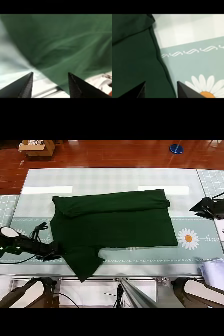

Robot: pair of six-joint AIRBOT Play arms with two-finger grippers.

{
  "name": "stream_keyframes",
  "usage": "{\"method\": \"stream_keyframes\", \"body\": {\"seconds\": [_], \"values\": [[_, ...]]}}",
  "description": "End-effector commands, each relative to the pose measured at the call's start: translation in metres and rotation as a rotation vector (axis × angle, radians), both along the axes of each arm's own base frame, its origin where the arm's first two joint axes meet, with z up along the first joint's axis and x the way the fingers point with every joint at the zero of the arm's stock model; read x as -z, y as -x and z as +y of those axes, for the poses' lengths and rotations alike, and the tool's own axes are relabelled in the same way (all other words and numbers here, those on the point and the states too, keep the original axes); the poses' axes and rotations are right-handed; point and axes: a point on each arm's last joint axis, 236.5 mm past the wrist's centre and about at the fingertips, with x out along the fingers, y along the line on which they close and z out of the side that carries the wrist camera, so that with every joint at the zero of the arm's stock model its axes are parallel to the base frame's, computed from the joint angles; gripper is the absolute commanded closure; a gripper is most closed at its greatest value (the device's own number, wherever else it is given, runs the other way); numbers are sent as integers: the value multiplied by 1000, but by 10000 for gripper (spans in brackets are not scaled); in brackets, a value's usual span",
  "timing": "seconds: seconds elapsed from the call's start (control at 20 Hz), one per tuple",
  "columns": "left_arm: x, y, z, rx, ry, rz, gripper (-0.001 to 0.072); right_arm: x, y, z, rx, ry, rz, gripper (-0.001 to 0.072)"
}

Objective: Fold the shirts.

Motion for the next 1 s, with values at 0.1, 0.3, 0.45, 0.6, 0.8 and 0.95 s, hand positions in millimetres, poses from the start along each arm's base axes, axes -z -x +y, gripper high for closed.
{"method": "stream_keyframes", "body": {"seconds": [0.1,0.3,0.45,0.6,0.8,0.95], "values": [[25,-40,-15,-29,-48,-126,446,-4,-3,6,6,-35,-15,239],[22,-32,-22,20,-24,-116,681,4,6,-7,0,30,24,239],[18,-26,-22,20,-3,-89,681,19,40,-20,17,25,144,239],[15,-22,-24,32,11,-81,681,32,64,-12,125,-156,170,238],[15,-22,-24,32,12,-79,681,66,96,12,132,-237,241,239],[15,-22,-24,32,13,-78,681,86,113,30,103,-257,282,239]]}}
